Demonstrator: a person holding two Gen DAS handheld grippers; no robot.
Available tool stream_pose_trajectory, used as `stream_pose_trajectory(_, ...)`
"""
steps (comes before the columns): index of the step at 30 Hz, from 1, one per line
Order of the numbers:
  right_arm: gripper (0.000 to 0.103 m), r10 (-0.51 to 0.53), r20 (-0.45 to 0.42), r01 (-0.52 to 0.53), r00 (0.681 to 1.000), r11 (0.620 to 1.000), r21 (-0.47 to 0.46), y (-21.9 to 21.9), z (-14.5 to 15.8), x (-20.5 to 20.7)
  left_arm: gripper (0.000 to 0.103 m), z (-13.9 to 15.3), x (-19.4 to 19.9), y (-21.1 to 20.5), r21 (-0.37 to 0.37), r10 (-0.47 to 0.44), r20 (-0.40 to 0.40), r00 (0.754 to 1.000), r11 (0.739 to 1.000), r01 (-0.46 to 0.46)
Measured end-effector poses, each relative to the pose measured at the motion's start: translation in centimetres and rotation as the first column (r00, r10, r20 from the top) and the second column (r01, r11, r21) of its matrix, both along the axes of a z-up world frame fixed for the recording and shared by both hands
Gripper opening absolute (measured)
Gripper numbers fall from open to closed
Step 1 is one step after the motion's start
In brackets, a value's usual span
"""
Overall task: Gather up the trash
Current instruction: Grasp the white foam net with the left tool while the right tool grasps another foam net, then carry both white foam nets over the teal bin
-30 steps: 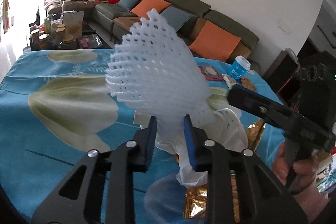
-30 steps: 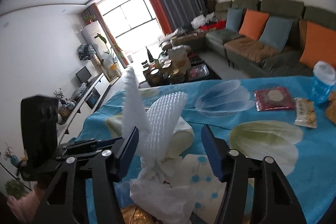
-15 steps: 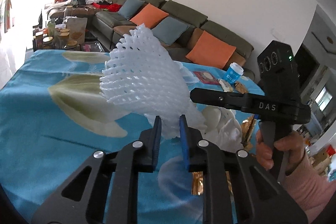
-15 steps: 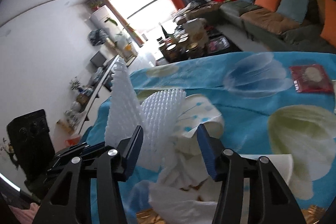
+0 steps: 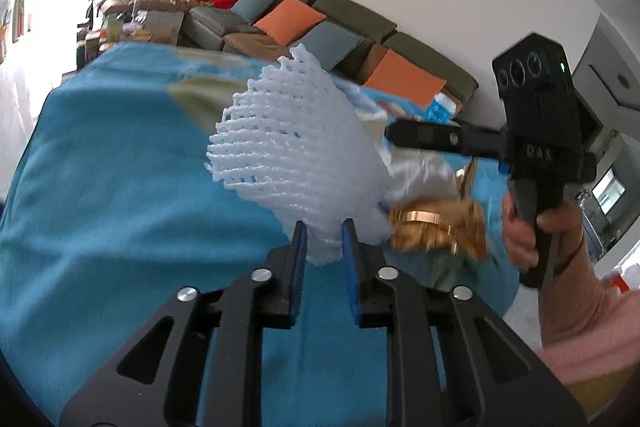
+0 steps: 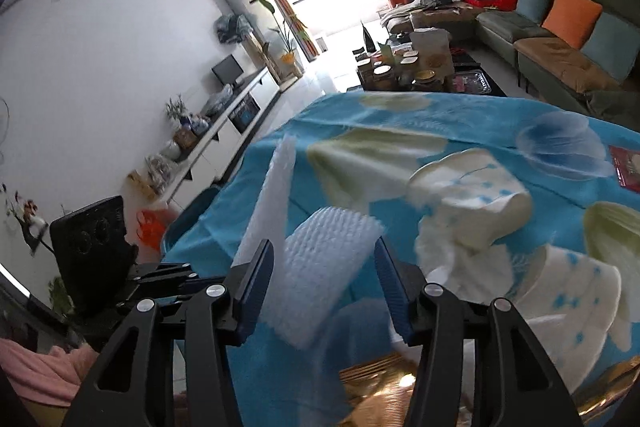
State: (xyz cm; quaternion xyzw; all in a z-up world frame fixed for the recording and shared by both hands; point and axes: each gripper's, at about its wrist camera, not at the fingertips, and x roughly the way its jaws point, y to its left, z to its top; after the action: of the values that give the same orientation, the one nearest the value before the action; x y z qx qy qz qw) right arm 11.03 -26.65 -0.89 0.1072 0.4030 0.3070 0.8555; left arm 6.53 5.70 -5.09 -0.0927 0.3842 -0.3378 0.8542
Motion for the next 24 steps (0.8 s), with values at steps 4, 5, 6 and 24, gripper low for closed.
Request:
stream_pose_trajectory(4,0.046,0.001,-0.015,-0.001,1.000,1.000,-0.023,1.2,-0.8,-0.5,0.063,-0.2,-1.6,2.3,0.026,0.058,0.023,0.998,0.998,-0.059)
stream_pose_trajectory(5,0.042,-0.015,-0.017,0.014,1.000,0.999,-0.036,1.6,-1.0,-0.7,0.065,0.0,-1.9,3.0,0.016,0.072,0.037,0.997,0.997,-0.072)
stream_pose_trajectory(6,0.040,-0.030,-0.022,0.029,0.999,0.998,-0.048,1.6,-1.3,-0.5,0.065,0.2,-2.1,3.5,0.003,0.077,0.040,0.996,0.997,-0.077)
stream_pose_trajectory(24,0.040,-0.081,-0.067,0.079,0.994,0.996,-0.030,1.7,-3.0,-0.5,0.013,-0.9,2.2,-1.7,0.021,0.029,-0.025,0.999,0.999,-0.029)
